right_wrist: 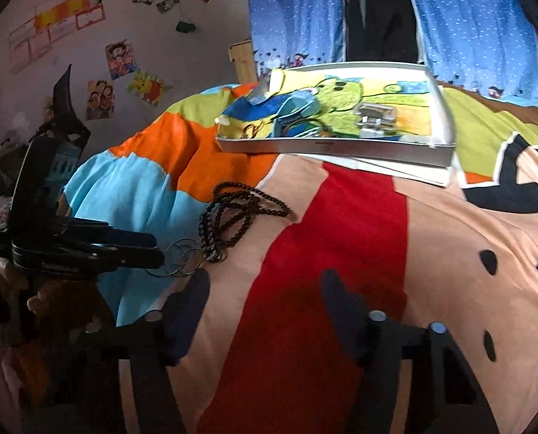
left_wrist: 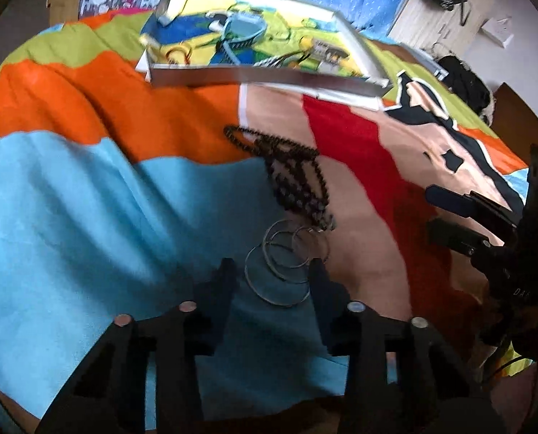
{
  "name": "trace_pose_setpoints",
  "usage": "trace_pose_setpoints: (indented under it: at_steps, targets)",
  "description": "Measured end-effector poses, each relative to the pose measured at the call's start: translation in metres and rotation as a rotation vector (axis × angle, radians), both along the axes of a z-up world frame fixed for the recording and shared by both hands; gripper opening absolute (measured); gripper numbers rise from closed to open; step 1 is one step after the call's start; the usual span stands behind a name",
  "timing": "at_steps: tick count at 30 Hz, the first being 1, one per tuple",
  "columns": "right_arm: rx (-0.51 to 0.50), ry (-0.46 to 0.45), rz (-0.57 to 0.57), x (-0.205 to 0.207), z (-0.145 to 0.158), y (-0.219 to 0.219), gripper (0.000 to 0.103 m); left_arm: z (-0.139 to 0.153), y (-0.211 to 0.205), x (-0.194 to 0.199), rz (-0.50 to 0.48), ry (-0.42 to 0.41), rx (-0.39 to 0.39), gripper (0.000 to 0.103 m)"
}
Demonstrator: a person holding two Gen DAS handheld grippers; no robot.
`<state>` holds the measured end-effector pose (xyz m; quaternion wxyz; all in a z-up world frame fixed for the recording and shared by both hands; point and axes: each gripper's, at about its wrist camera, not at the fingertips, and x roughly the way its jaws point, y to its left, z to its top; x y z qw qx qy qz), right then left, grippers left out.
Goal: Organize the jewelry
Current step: 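Grasp silver hoop rings with the left tool while the right tool grasps a black bead necklace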
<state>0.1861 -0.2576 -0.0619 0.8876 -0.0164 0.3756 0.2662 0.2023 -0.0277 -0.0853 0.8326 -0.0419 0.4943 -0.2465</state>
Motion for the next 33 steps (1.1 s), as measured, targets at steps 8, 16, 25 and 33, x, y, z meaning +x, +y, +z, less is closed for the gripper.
trace_pose_setpoints:
  at_steps: [8, 16, 25, 33]
  targets:
    - [-0.024, 0.054, 0.078, 0.017, -0.017, 0.026, 0.040, -0.005, 0.015, 0.004, 0.082, 0.099, -0.029, 0.013]
    - [-0.047, 0.096, 0.088, 0.029, -0.027, 0.043, 0.037, -0.008, 0.011, 0.008, 0.090, 0.130, 0.001, 0.002]
    - [-0.034, 0.134, 0.110, 0.041, -0.032, 0.064, 0.029, 0.005, 0.025, -0.009, 0.196, 0.014, 0.098, 0.001]
    - [-0.060, 0.158, 0.114, 0.040, -0.036, 0.079, 0.015, 0.024, 0.034, -0.030, 0.175, -0.046, 0.163, 0.001]
